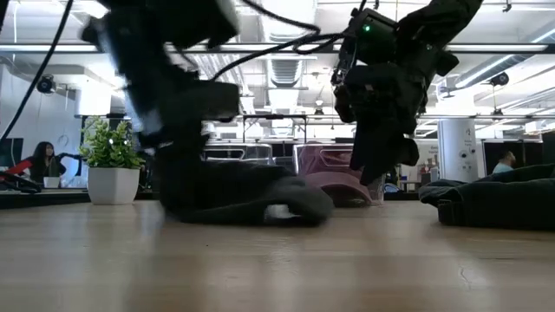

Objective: Pick & Place hat
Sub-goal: Put the left black cap into the left transparent bin

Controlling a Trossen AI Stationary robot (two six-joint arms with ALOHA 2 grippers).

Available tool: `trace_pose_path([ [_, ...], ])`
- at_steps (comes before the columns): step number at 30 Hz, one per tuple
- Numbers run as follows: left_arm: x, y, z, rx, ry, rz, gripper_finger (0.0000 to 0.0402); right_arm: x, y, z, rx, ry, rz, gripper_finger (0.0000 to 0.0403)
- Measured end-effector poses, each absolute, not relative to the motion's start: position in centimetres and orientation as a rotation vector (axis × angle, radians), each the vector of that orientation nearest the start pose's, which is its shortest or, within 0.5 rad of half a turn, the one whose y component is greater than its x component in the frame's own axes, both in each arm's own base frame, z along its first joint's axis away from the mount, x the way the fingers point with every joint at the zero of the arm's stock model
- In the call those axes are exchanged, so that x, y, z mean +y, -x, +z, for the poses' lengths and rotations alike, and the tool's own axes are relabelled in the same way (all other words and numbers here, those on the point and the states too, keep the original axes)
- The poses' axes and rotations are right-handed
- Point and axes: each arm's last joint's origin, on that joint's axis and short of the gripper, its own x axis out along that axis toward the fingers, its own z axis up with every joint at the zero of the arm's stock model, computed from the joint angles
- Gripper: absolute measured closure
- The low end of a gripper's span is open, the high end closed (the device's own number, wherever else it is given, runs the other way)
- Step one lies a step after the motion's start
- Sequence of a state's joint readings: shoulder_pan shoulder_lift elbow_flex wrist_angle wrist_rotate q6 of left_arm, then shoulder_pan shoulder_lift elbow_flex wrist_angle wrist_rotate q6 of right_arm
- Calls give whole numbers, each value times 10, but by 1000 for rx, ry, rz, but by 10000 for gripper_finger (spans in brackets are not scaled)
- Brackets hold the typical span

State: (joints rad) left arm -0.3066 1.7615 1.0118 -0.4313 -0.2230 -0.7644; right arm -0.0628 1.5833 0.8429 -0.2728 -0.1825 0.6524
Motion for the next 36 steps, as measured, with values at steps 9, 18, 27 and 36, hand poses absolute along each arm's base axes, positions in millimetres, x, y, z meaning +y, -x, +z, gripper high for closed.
trace_pose_path([
  [9,-90,-267,159,1215,-354,720,305,-12,-298,166,984,-787,-250,197],
  [18,-84,-279,197,753,289,1206,305,-10,-300,168,954,-815,-250,197],
  [27,-95,-306,144,629,585,1168,305,-10,-301,168,945,-818,-248,197],
  [36,-136,-323,101,966,422,768,305,-9,-301,168,956,-847,-225,197],
])
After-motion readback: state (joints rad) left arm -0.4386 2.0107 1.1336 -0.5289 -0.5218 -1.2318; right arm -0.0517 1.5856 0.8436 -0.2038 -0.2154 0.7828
